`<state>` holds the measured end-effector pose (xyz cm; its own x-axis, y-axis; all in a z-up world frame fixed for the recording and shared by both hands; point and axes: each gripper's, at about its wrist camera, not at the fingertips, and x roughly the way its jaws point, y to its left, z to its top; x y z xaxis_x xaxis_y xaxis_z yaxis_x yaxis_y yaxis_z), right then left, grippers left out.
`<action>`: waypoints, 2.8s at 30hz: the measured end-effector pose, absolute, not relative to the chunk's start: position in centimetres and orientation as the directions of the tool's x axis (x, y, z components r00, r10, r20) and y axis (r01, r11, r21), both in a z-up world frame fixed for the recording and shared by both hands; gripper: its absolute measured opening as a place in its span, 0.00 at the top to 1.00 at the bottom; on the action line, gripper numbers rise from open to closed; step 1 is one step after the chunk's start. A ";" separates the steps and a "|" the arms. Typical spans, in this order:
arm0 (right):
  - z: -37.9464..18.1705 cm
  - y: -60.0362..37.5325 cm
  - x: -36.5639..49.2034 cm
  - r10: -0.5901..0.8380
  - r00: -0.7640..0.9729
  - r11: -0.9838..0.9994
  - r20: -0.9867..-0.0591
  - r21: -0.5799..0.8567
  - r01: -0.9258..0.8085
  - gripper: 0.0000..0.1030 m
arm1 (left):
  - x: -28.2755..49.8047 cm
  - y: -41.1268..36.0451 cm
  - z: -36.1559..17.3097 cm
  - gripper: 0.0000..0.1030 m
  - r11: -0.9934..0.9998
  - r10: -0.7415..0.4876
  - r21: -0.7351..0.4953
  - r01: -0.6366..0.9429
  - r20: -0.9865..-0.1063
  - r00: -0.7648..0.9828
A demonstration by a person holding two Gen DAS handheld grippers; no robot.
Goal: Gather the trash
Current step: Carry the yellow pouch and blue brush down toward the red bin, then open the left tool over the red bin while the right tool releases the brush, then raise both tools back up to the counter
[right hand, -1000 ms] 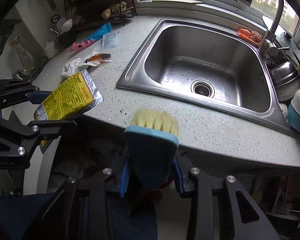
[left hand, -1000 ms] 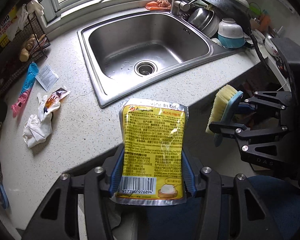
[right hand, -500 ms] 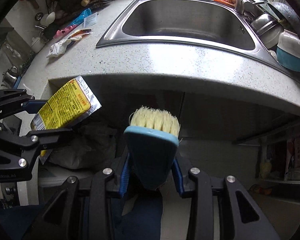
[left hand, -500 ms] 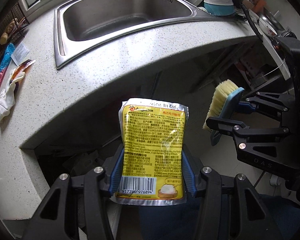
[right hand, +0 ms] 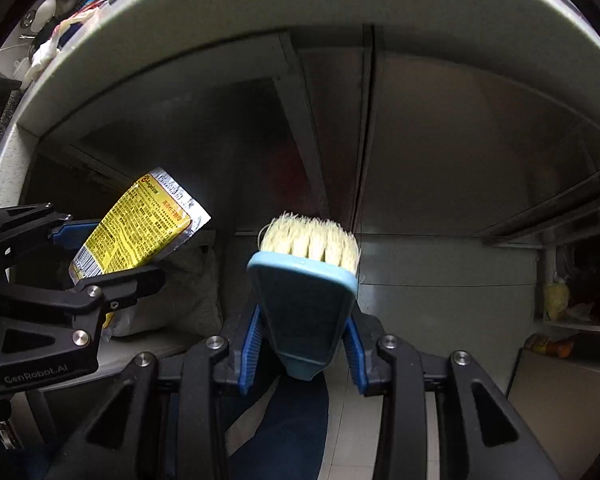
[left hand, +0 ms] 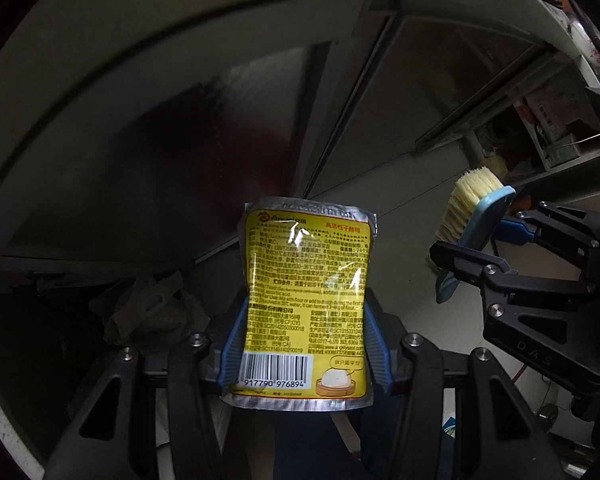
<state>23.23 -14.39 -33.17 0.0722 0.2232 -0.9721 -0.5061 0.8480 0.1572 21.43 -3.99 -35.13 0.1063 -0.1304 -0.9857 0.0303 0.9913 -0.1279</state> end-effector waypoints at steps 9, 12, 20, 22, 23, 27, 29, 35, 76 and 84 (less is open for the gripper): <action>-42.1 -15.1 23.1 0.217 0.080 0.892 -0.973 0.165 -0.421 0.66 | 22.0 -4.2 -42.9 0.52 0.992 -0.126 -0.124 0.018 -0.986 0.105; -43.6 -15.7 23.0 0.227 0.087 0.901 -0.970 0.175 -0.398 0.66 | 22.5 -4.2 -44.7 0.52 0.991 -0.134 -0.133 0.012 -0.986 0.101; -46.5 -17.8 23.4 0.191 0.108 0.911 -0.976 0.136 -0.390 0.66 | 24.0 -6.1 -46.8 0.51 0.993 -0.107 -0.101 0.059 -0.989 0.104; -47.1 -18.1 23.3 0.188 0.105 0.916 -0.977 0.136 -0.378 0.66 | 24.1 -6.3 -47.2 0.50 0.993 -0.106 -0.099 0.066 -0.989 0.099; -47.1 -17.9 23.5 0.189 0.101 0.918 -0.977 0.139 -0.371 0.66 | 24.1 -6.5 -47.2 0.49 0.993 -0.105 -0.098 0.071 -0.990 0.099; -46.8 -18.4 23.5 0.191 0.098 0.920 -0.977 0.143 -0.364 0.66 | 24.6 -7.3 -47.9 0.44 0.993 -0.099 -0.093 0.071 -0.991 0.091; -46.6 -18.1 23.5 0.189 0.095 0.920 -0.977 0.143 -0.365 0.66 | 24.7 -7.3 -48.0 0.38 0.993 -0.103 -0.096 0.074 -0.990 0.097; -46.6 -17.1 24.0 0.190 0.100 0.925 -0.977 0.144 -0.351 0.66 | 25.1 -7.2 -47.3 0.29 0.994 -0.101 -0.095 0.056 -0.989 0.108; -47.9 -11.1 25.1 0.220 0.022 0.778 -0.975 0.162 -0.607 0.47 | 21.3 0.2 -46.7 0.07 0.978 -0.080 -0.098 -0.186 -0.992 0.102; -45.5 -12.8 24.6 0.241 0.023 0.780 -0.970 0.180 -0.599 0.21 | 20.7 -0.6 -43.4 0.00 0.985 -0.082 -0.100 -0.139 -0.989 0.127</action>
